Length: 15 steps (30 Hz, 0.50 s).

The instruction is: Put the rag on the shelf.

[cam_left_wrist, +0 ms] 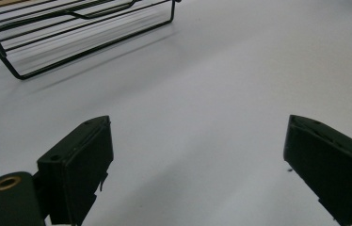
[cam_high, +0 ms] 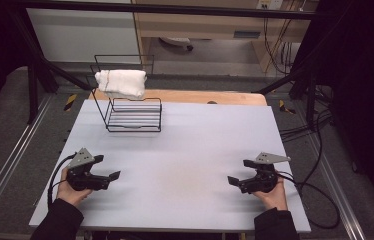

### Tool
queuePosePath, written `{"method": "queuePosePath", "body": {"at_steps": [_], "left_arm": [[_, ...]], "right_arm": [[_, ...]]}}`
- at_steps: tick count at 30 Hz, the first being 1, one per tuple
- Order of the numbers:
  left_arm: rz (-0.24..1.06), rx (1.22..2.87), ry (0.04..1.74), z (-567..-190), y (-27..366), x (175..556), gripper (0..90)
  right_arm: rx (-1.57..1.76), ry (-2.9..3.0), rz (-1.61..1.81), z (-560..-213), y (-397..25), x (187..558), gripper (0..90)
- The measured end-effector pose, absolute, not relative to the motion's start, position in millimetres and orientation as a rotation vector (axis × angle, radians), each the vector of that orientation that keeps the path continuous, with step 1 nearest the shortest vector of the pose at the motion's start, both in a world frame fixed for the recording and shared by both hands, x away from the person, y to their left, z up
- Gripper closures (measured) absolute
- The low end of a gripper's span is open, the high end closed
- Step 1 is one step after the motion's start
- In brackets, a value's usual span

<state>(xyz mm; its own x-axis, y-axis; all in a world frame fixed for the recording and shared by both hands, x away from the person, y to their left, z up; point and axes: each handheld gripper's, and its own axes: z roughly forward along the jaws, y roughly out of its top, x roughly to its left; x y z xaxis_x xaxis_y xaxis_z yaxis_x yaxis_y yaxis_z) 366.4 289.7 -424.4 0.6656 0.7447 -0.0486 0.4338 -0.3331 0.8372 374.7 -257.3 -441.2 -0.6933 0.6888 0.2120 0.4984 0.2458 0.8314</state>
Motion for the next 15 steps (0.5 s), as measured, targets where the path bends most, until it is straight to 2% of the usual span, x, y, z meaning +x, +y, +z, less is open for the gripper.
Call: {"method": "queuePosePath", "body": {"at_steps": [15], "left_arm": [[0.428, 1.991, 0.924, -430.0, 294.5, 362.5, 8.7]], "right_arm": [[1.150, 2.320, 1.418, -445.7, -264.4, 367.9, 0.2]]}}
